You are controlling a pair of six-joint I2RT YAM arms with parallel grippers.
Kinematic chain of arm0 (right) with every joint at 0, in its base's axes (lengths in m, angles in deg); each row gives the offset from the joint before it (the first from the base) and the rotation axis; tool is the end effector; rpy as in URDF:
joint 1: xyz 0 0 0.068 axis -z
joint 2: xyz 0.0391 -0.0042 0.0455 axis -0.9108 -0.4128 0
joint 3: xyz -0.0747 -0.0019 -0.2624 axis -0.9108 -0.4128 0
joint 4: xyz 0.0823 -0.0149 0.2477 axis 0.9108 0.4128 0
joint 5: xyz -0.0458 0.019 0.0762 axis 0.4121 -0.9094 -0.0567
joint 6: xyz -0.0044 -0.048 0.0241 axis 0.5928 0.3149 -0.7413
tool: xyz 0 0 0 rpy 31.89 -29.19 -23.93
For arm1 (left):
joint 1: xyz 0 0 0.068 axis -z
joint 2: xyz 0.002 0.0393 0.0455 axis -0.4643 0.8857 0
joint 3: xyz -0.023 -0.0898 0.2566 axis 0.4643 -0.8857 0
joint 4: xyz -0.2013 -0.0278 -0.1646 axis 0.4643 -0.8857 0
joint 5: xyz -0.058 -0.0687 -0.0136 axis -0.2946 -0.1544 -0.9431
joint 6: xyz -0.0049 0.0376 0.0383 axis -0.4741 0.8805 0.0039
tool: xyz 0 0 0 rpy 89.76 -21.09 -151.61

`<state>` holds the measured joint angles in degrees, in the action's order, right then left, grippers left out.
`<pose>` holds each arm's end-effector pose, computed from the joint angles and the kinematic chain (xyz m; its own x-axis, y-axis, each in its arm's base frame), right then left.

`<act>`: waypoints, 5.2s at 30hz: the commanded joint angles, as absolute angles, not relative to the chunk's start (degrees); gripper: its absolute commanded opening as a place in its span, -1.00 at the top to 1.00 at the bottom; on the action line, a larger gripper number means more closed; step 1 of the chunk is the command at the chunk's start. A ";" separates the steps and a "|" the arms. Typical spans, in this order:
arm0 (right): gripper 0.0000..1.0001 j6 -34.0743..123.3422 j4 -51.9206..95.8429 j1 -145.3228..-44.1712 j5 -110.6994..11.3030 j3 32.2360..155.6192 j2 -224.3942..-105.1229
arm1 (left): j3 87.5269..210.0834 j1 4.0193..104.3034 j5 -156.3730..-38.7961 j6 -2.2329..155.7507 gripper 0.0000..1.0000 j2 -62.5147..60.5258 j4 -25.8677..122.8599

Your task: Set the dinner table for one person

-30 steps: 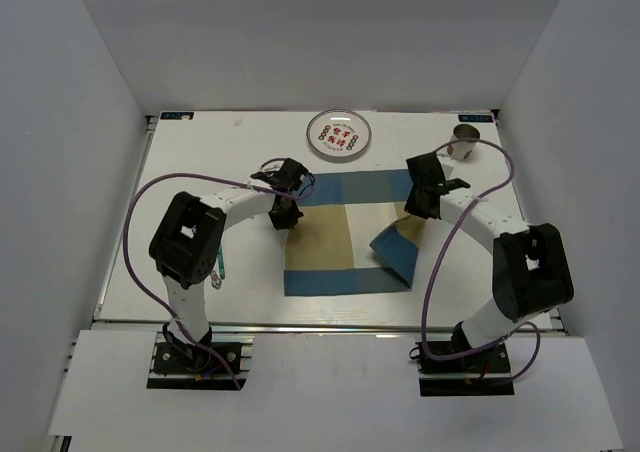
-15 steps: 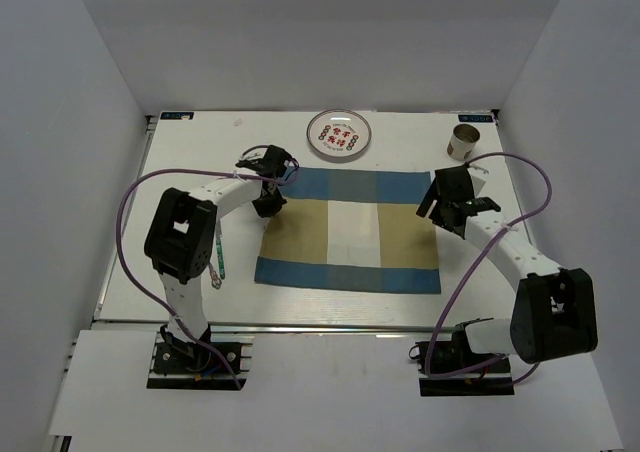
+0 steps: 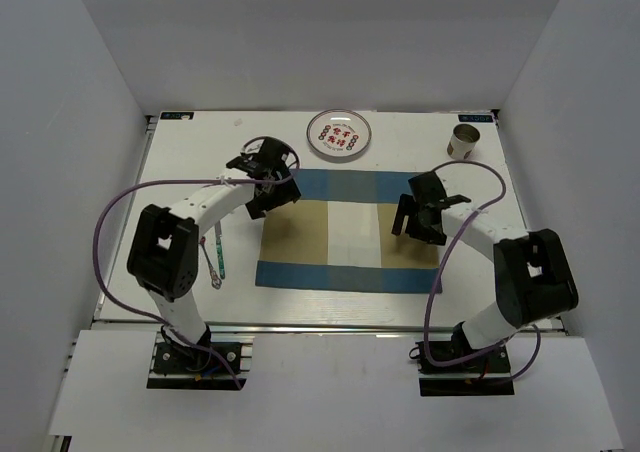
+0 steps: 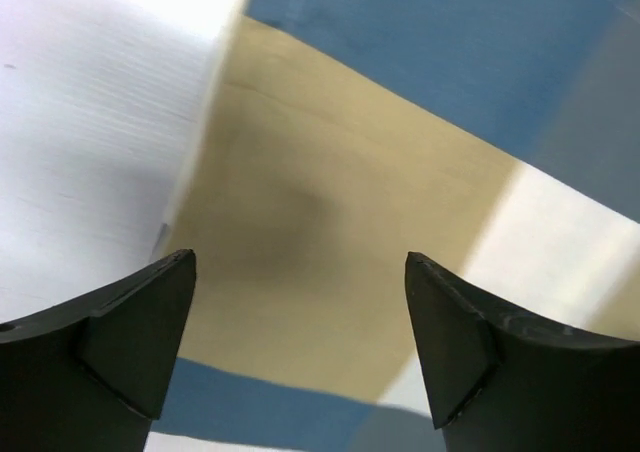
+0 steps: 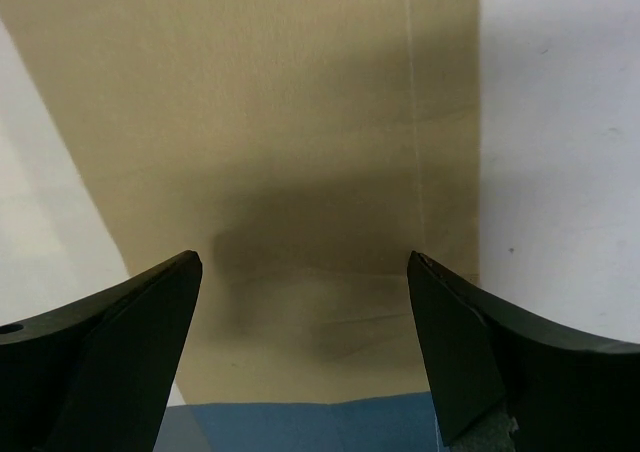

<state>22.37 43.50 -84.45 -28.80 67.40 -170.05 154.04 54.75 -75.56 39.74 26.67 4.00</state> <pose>0.2770 0.0859 0.1828 -0.8110 0.2232 -0.5408 0.2179 0.9731 0.0748 0.3308 -0.1597 0.2179 -0.8185 -0.3997 -0.4127 -0.3793 0.9155 -0.1344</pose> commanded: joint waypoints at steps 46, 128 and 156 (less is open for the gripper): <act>-0.78 17.26 39.91 -85.05 -33.70 70.16 -181.32 | 166.63 51.13 -86.69 46.85 -0.96 40.67 4.82; -0.78 19.55 32.35 -78.54 -52.51 134.66 -221.66 | 130.52 51.13 -78.78 61.36 -0.96 -15.23 5.87; 1.00 4.08 28.41 -78.80 -55.06 141.61 -226.26 | 129.28 51.13 -80.89 61.18 -0.96 -16.02 6.58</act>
<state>4.90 29.33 -78.50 -54.83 141.40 -231.14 129.61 51.39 -81.31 60.98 -13.68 6.19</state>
